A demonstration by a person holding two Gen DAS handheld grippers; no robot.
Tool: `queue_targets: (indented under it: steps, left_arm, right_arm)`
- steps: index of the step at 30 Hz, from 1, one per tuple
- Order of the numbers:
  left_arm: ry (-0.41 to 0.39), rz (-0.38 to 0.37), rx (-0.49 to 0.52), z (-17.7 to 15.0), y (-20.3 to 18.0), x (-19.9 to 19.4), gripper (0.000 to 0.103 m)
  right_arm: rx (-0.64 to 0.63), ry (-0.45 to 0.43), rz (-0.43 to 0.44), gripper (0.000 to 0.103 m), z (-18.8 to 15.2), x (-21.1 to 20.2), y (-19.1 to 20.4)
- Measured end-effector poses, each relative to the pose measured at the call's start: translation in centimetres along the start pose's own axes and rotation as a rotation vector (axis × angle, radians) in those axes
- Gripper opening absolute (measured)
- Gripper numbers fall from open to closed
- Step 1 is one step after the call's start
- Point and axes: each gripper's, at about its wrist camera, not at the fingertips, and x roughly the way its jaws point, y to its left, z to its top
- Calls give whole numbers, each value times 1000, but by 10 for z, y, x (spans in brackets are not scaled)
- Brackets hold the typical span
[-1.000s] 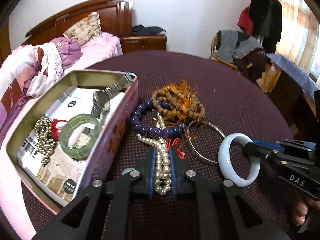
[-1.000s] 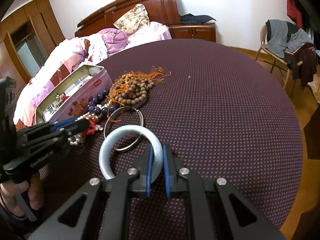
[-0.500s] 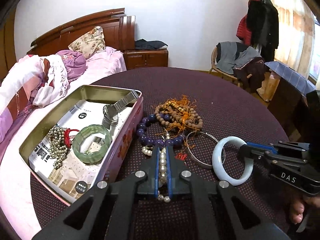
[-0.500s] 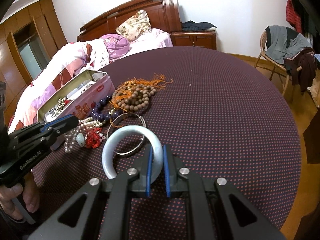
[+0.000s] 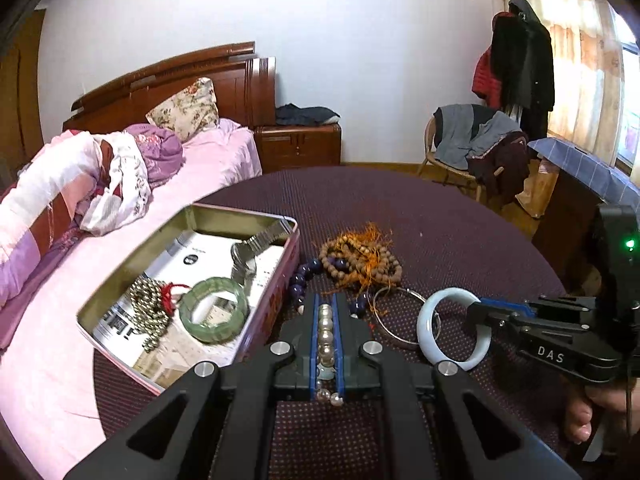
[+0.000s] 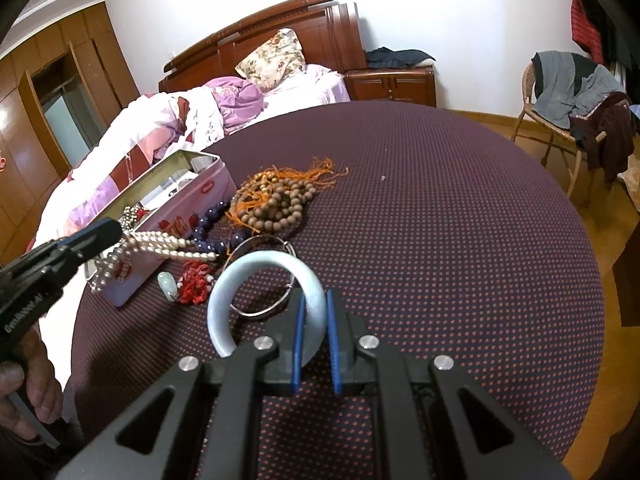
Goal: Organize jewelry
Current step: 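Carry the white bangle and pearl strand over the tin box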
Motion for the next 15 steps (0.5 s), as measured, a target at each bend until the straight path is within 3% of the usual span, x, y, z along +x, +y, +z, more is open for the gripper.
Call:
queue_targets:
  steps: [15]
  left_arm:
    - [-65, 28, -14, 16, 15, -18, 5]
  right_arm:
    - [2, -23, 38, 14, 15, -8, 9]
